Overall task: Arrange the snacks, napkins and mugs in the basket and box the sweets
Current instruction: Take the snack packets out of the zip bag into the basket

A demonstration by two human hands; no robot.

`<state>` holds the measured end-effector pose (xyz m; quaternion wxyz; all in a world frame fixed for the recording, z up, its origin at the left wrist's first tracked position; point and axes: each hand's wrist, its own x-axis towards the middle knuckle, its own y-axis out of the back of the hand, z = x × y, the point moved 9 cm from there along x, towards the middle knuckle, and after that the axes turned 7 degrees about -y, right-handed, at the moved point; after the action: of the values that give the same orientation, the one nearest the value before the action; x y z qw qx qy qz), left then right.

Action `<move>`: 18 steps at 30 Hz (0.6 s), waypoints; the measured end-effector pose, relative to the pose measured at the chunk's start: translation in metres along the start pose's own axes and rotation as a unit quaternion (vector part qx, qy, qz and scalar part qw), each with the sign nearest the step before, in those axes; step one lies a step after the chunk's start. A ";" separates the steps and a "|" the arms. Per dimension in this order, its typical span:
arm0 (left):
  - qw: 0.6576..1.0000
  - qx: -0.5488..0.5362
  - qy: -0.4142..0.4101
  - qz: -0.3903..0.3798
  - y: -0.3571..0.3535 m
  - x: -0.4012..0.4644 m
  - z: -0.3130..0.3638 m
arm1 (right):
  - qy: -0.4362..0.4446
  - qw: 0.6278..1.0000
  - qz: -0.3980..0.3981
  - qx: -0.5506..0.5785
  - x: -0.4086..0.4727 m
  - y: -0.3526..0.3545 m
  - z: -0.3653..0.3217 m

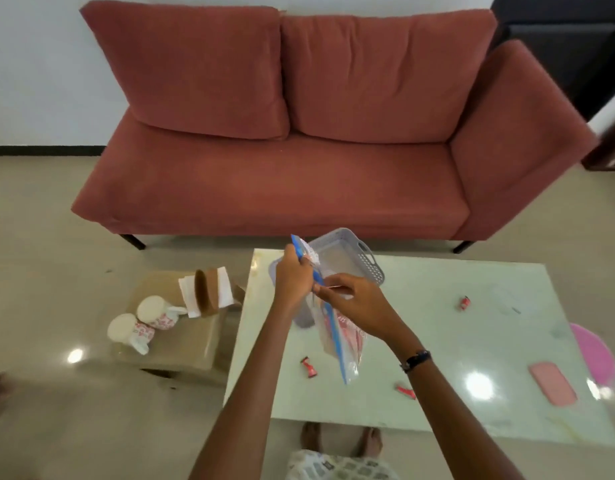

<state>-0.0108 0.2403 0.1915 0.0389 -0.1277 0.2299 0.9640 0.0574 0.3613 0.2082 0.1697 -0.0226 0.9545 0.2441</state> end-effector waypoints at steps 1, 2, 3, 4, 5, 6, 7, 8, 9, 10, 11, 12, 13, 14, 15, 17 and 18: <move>1.000 0.008 -0.007 -0.013 -0.014 -0.008 0.008 | -0.005 1.000 0.011 -0.006 -0.010 0.010 0.008; 1.000 0.012 -0.010 -0.026 -0.026 -0.017 0.014 | -0.004 0.999 0.028 -0.017 -0.019 0.021 0.015; 0.999 0.009 -0.010 -0.037 -0.037 -0.025 0.019 | -0.003 0.998 0.048 -0.031 -0.026 0.030 0.022; 0.999 -0.003 -0.007 -0.047 -0.047 -0.032 0.023 | -0.005 0.997 0.066 -0.046 -0.032 0.038 0.030; 0.998 -0.012 -0.001 -0.054 -0.055 -0.036 0.023 | -0.009 0.995 0.081 -0.053 -0.037 0.045 0.037; 0.998 -0.018 -0.001 -0.059 -0.062 -0.040 0.025 | -0.019 0.994 0.093 -0.049 -0.041 0.050 0.045; 0.998 -0.025 -0.001 -0.063 -0.067 -0.044 0.028 | -0.032 0.994 0.104 -0.030 -0.044 0.055 0.052; 0.997 -0.040 -0.002 -0.065 -0.073 -0.048 0.031 | -0.048 0.992 0.114 -0.001 -0.047 0.060 0.060; 0.996 -0.058 -0.002 -0.067 -0.078 -0.055 0.035 | -0.064 0.990 0.124 0.031 -0.048 0.064 0.067; 0.995 -0.070 0.001 -0.068 -0.082 -0.061 0.038 | -0.075 0.987 0.131 0.060 -0.049 0.067 0.072; 0.995 -0.071 0.006 -0.071 -0.087 -0.068 0.039 | -0.084 0.984 0.136 0.083 -0.049 0.069 0.076; 0.995 -0.058 0.009 -0.075 -0.091 -0.075 0.036 | -0.091 0.980 0.138 0.108 -0.050 0.071 0.080; 0.996 -0.044 0.013 -0.078 -0.093 -0.081 0.031 | -0.098 0.976 0.137 0.139 -0.050 0.071 0.085; 0.996 -0.038 0.019 -0.079 -0.095 -0.088 0.025 | -0.103 0.971 0.134 0.170 -0.050 0.071 0.089; 0.996 -0.044 0.026 -0.078 -0.096 -0.093 0.019 | -0.109 0.967 0.129 0.191 -0.050 0.070 0.095; 0.996 -0.056 0.043 -0.061 -0.096 -0.101 0.008 | -0.117 0.964 0.110 0.212 -0.051 0.065 0.102; 0.996 -0.050 0.039 -0.055 -0.097 -0.104 0.006 | -0.121 0.963 0.099 0.221 -0.052 0.061 0.106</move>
<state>0.1008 0.3277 0.1818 0.0760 -0.1796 0.1755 0.9650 0.1322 0.4627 0.1664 0.2598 0.1399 0.9545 0.0436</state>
